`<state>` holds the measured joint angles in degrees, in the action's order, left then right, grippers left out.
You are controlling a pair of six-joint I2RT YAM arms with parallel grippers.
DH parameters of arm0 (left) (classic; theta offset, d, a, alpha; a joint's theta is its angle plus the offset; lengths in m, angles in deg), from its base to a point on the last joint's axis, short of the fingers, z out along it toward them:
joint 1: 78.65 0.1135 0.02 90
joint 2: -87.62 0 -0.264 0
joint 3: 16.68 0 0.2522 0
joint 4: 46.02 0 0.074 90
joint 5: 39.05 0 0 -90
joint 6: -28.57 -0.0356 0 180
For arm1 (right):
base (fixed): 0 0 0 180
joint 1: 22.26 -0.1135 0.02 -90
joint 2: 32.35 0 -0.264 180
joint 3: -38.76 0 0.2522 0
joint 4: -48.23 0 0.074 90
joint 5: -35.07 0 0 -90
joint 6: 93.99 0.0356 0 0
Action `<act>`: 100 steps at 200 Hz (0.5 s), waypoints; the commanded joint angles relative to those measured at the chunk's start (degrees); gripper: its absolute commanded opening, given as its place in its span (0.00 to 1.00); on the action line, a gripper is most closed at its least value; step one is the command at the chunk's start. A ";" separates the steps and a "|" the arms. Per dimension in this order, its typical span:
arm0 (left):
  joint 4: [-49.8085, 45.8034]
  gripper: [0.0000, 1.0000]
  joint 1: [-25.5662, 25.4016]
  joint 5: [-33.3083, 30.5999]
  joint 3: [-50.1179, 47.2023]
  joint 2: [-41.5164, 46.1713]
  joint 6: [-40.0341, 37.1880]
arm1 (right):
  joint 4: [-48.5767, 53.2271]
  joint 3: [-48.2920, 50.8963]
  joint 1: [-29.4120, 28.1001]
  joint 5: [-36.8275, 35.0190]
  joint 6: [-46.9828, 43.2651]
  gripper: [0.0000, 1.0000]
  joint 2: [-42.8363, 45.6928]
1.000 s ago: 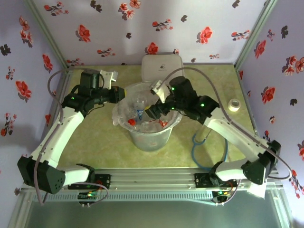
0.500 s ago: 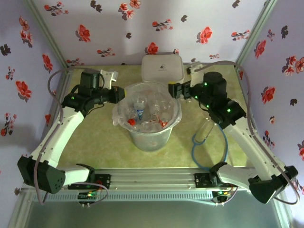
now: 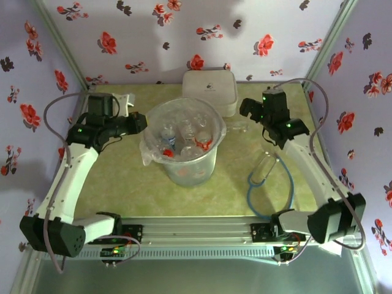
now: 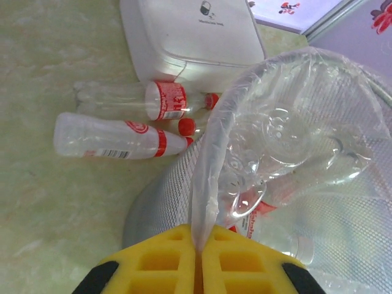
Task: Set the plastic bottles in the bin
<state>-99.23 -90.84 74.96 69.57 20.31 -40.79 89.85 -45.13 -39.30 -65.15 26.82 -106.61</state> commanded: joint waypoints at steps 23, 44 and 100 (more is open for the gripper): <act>-4.94 0.00 5.86 0.65 -0.68 4.24 -0.69 | -13.45 11.45 1.37 2.18 33.01 0.95 -4.06; -5.27 0.00 6.69 1.56 -0.61 4.40 -0.52 | -13.65 12.51 1.22 0.95 40.95 0.95 -8.50; -3.33 0.00 6.56 2.25 -2.37 4.47 0.01 | -19.00 11.82 0.63 1.61 45.48 0.94 -16.81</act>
<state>-102.72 -84.63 75.66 69.00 24.18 -40.79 75.55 -32.63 -38.16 -63.90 66.54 -120.83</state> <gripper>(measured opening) 0.062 0.942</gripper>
